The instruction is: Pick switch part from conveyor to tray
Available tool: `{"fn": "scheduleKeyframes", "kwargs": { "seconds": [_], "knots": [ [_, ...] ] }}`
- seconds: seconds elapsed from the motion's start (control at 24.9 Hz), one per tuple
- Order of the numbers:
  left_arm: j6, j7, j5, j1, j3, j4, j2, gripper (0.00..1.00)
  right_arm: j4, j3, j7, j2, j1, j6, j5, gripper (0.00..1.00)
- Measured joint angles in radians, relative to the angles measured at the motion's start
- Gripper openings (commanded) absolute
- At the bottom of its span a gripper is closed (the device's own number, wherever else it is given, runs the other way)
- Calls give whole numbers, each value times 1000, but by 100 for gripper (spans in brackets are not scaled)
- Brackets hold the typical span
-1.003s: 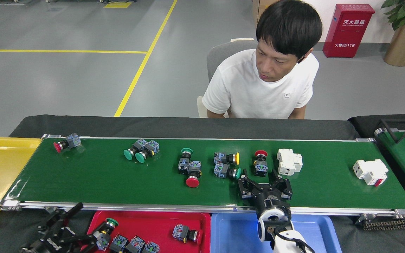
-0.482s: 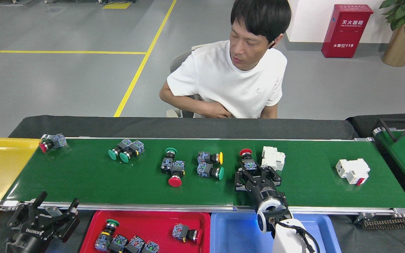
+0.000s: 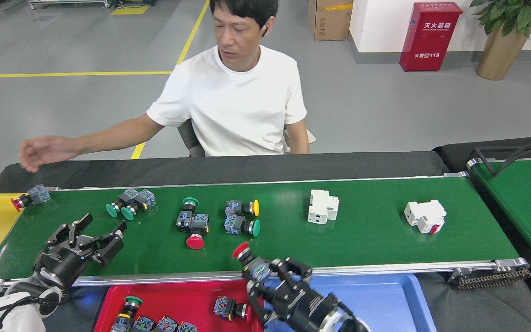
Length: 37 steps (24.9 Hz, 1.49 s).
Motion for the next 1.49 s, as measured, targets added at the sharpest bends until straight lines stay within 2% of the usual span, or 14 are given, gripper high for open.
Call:
{"fn": "scheduleKeyframes", "kwargs": {
  "seconds": [0.32, 0.56, 0.6, 0.68, 0.72, 0.76, 0.84, 0.92, 1.08, 1.2, 1.28, 1.4, 1.45, 1.49],
  "knots": [
    [205, 23, 0, -137, -51, 242, 0, 100, -3, -7, 26, 25, -46, -12, -3, 97],
    [340, 73, 2, -212, -56, 396, -3, 96, 3, -207, -9, 33, -155, 108, -5, 97],
    [357, 77, 4, -213, -56, 398, -6, 83, 6, -238, -22, 33, -157, 135, -5, 97],
    [375, 80, 8, -216, -54, 400, -11, 47, 15, -288, -57, 29, -157, 195, -5, 97],
    [376, 80, 14, -220, -53, 400, -13, 23, 18, -310, -74, 22, -155, 228, -5, 97],
    [379, 81, 24, -222, -53, 400, -15, 10, 20, -334, -92, 9, -149, 257, -5, 97],
    [381, 81, 54, -224, -54, 400, -20, 2, 22, -369, -137, -34, -116, 307, -6, 97],
    [385, 81, 75, -225, -54, 400, -23, 1, 19, -386, -194, -77, -61, 330, -6, 97],
    [357, 84, 82, -225, -55, 373, -23, 1, -31, -394, -251, -114, 68, 344, -5, 97],
    [252, 84, 120, -188, -52, 173, -22, 2, -114, -429, -272, -125, 189, 345, -5, 97],
    [156, 78, 183, -70, -51, -38, -14, 7, -151, -447, -295, -127, 253, 345, -5, 97],
    [-28, 45, 281, 211, -40, -394, 25, 14, -167, -453, -311, -127, 268, 346, -5, 97],
    [-87, 35, 292, 327, -27, -508, 48, 25, -169, -453, -312, -126, 268, 347, -5, 97],
    [-128, 27, 295, 431, -14, -600, 64, 44, -169, -454, -314, -123, 265, 350, -5, 97]
  ]
}}
